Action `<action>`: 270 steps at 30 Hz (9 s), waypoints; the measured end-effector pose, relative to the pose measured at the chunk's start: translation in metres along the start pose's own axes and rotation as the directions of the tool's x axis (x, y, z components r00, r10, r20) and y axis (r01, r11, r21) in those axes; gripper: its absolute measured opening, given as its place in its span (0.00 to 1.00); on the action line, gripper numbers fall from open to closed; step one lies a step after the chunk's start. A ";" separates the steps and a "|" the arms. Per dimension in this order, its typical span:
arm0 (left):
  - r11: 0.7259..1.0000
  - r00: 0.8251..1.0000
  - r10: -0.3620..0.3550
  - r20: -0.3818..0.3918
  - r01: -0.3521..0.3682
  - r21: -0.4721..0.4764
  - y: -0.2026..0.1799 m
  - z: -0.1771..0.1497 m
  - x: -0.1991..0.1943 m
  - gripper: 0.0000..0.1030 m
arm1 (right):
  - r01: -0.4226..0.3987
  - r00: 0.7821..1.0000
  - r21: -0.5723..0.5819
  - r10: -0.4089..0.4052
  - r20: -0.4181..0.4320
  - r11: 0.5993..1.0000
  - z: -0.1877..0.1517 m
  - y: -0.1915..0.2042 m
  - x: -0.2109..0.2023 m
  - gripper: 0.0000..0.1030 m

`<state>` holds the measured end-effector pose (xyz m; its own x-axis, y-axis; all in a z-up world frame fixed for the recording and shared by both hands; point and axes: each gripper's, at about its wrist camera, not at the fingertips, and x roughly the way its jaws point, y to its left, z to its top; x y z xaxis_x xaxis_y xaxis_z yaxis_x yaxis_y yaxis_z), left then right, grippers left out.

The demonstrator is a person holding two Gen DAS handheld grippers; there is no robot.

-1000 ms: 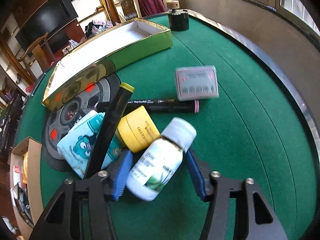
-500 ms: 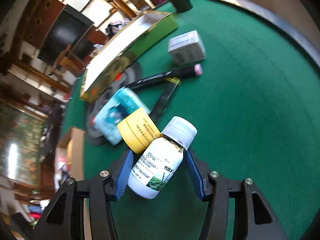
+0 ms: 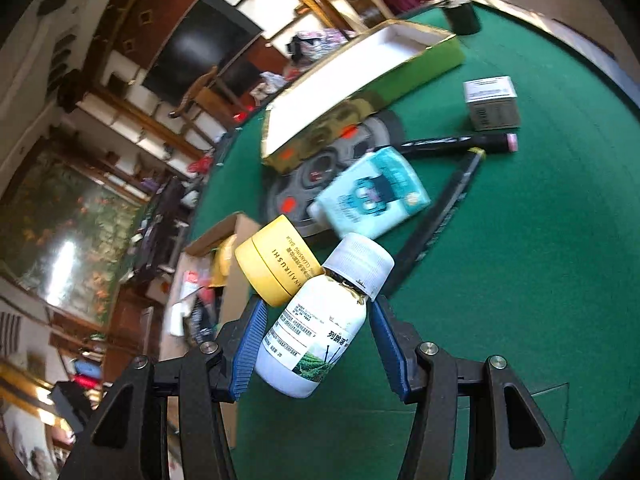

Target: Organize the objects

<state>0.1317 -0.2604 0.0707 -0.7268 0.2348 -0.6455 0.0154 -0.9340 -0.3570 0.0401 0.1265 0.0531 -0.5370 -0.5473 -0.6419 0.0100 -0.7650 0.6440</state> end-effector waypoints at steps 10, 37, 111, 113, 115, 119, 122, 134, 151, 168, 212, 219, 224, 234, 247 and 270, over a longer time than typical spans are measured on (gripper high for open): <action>1.000 1.000 -0.022 -0.017 0.022 0.001 -0.001 -0.004 0.003 0.32 | 0.343 0.939 -0.164 -0.334 0.079 0.925 -0.006 0.002 0.013 0.55; 1.000 0.999 -0.011 -0.037 0.011 0.004 0.001 -0.007 0.007 0.32 | 0.443 0.896 -0.430 -0.402 0.187 0.787 -0.004 0.052 0.054 0.83; 0.989 0.991 0.133 -0.004 -0.133 -0.062 0.051 0.039 -0.014 0.78 | 0.154 0.982 -0.700 -0.189 0.027 0.697 -0.083 0.213 0.109 0.90; 0.992 0.993 0.121 0.002 -0.121 -0.044 0.037 0.039 -0.015 0.80 | 0.220 0.973 -0.691 -0.209 0.102 0.688 -0.076 0.202 0.090 0.92; 0.994 0.994 0.107 0.002 -0.107 -0.027 0.022 0.039 -0.013 0.81 | 0.271 0.961 -0.664 -0.232 0.148 0.697 -0.067 0.188 0.073 0.92; 0.998 0.998 0.067 -0.021 -0.067 0.024 -0.015 0.035 -0.004 0.81 | 0.333 0.943 -0.612 -0.266 0.201 0.718 -0.048 0.156 0.047 0.93; 0.995 0.998 0.049 -0.049 -0.045 0.084 -0.044 0.030 0.006 0.81 | 0.392 0.920 -0.576 -0.305 0.246 0.717 -0.036 0.134 0.033 0.93; 0.979 0.991 0.016 -0.130 0.010 0.202 -0.125 0.016 0.039 0.81 | 0.516 0.851 -0.429 -0.384 0.358 0.742 0.017 0.055 -0.013 0.93; 0.957 0.989 -0.077 -0.123 0.107 0.268 -0.213 0.045 0.138 0.81 | 0.441 0.845 -0.026 -0.405 0.349 0.897 0.086 -0.074 -0.046 0.96; 0.824 0.842 -0.267 -0.468 0.452 0.342 -0.289 0.006 0.204 0.81 | 0.444 0.845 0.079 -0.447 0.294 0.892 0.092 -0.099 -0.048 0.96; 0.944 0.982 -0.148 -0.118 0.176 0.280 -0.164 0.013 0.054 0.32 | 0.348 0.925 -0.141 -0.314 0.216 0.927 0.095 -0.061 -0.021 0.96; 0.961 0.981 -0.155 -0.119 0.178 0.212 -0.121 0.005 0.040 0.32 | 0.381 0.907 -0.486 -0.420 0.031 0.786 0.128 -0.005 0.042 0.91; 0.970 0.982 -0.136 -0.131 0.159 0.182 -0.105 0.005 0.046 0.32 | 0.402 0.853 -0.565 -0.519 -0.055 0.720 0.137 -0.005 0.091 0.55; 0.967 0.976 -0.162 -0.148 0.187 0.171 -0.097 0.011 0.057 0.32 | 0.410 0.821 -0.598 -0.565 -0.087 0.688 0.133 -0.026 0.102 0.34; 0.966 0.976 -0.179 -0.124 0.199 0.168 -0.099 0.010 0.043 0.32 | 0.382 0.910 -0.391 -0.415 0.002 0.837 0.135 -0.036 0.041 0.12; 0.974 0.983 -0.172 -0.069 0.180 0.135 -0.078 0.011 0.015 0.32 | 0.468 0.879 -0.350 -0.470 0.086 0.811 0.127 -0.029 0.052 0.15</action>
<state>0.1121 -0.1871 0.0959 -0.6693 0.4099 -0.6197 -0.2085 -0.9042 -0.3729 -0.0956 0.1634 0.0539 -0.5493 -0.0922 -0.8305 0.0517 -0.9957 0.0764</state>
